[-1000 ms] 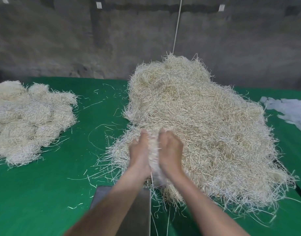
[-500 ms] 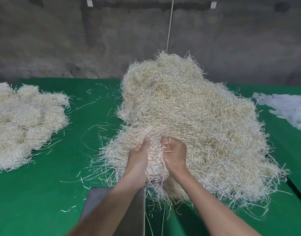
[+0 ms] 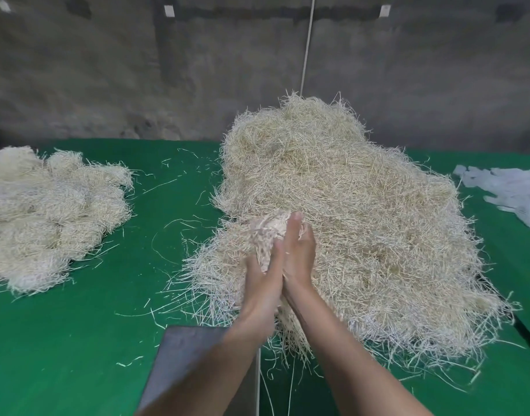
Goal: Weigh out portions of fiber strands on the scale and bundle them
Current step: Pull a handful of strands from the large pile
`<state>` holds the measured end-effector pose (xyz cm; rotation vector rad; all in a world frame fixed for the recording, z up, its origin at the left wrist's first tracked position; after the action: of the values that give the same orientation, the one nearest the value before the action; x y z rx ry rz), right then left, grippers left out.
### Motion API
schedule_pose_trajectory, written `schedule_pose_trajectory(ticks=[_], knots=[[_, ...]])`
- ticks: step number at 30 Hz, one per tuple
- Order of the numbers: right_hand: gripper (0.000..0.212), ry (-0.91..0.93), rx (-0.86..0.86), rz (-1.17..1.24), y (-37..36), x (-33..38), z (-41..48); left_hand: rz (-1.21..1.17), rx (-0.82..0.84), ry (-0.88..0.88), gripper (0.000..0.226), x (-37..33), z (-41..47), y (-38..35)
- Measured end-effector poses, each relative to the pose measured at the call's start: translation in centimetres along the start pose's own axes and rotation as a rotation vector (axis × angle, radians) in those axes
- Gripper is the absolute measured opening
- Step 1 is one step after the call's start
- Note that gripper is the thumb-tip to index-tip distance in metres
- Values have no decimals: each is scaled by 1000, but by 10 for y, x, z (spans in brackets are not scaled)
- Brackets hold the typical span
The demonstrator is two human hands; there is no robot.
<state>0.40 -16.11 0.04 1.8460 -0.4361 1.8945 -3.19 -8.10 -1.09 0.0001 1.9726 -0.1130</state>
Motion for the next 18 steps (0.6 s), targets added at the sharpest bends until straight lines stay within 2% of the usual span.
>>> schedule_pose_trajectory(ticks=[2, 4, 5, 6, 8, 11, 15, 18], knots=[[64, 139, 36, -89, -10, 1, -16, -171, -130, 98, 100, -6, 10, 5], [67, 332, 76, -251, -18, -2, -42, -339, -262, 92, 56, -22, 32, 24], [69, 379, 89, -328, -17, -2, -47, -325, -286, 58, 39, -30, 36, 29], [64, 387, 94, -358, -13, 0, -44, -286, -276, 17, 32, -34, 34, 30], [49, 331, 114, -301, 0, 8, -19, -236, -189, 23, 36, -26, 24, 19], [48, 286, 59, -202, 15, 15, -7, -152, -84, 70, 32, -23, 19, 8], [48, 407, 154, -277, -8, 8, -53, -173, -158, -37, 23, -42, 25, 25], [47, 305, 152, -271, 10, 16, -13, -92, -86, 40, 29, -23, 15, 15]])
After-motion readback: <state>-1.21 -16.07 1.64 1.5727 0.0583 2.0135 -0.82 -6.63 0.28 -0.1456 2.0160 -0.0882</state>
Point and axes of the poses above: each hand's wrist, its own z-axis towards the middle knuckle, its own y-axis out of the back of the hand, x = y × z, the point moved 4 cm from there along z, towards the middle knuckle, and after that the axes turned 3 degrees about y, right-handed, at the moved point
